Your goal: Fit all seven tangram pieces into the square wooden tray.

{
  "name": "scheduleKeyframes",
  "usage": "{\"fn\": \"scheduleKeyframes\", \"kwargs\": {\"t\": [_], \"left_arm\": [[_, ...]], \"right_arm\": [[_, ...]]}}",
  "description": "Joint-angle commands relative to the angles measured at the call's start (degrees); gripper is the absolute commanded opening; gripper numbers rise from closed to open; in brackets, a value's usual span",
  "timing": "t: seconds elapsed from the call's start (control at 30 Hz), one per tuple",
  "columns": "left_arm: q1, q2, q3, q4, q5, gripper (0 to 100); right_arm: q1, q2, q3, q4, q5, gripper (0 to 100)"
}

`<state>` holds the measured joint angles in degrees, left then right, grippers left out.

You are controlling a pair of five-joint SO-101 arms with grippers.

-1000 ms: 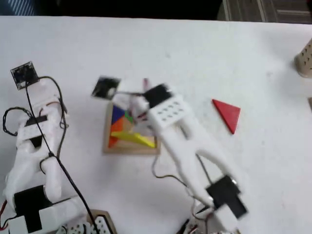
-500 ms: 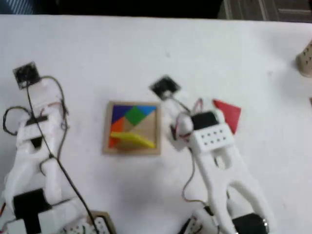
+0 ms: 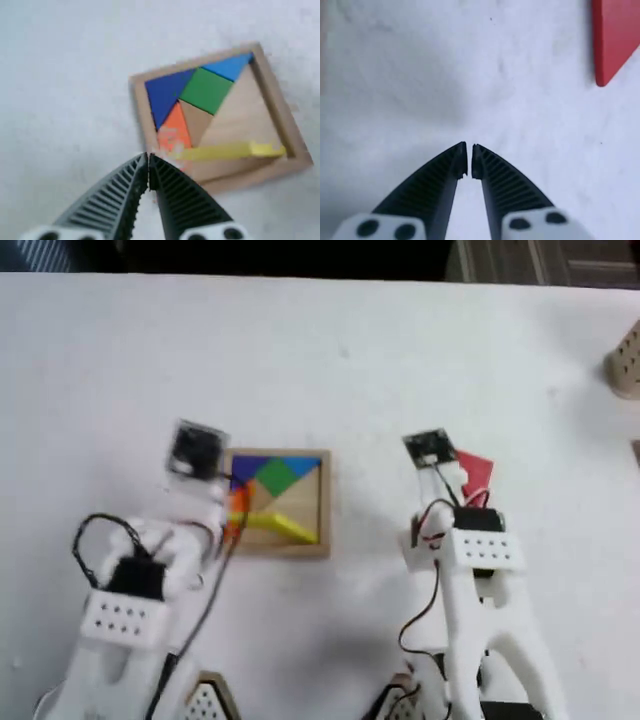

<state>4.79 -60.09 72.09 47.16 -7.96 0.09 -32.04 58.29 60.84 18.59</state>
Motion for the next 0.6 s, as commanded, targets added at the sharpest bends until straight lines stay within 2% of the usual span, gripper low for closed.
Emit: {"fn": "scheduleKeyframes", "kwargs": {"t": [0.0,0.13,0.33,0.57], "left_arm": [[10.42,-4.0,-0.35,8.97,-0.79,3],[13.93,4.26,-3.25,9.32,-3.43,3],[14.64,24.22,-12.57,8.26,1.05,3],[14.64,31.78,-13.19,-4.57,6.95,3]], "right_arm": [[2.68,-1.8,0.35,-1.1,4.84,2.1],[3.12,-1.8,0.7,-1.1,5.45,2.1],[3.12,-1.8,0.7,-1.1,5.36,2.1],[3.12,-1.8,0.7,-1.8,5.45,2.1]]}}
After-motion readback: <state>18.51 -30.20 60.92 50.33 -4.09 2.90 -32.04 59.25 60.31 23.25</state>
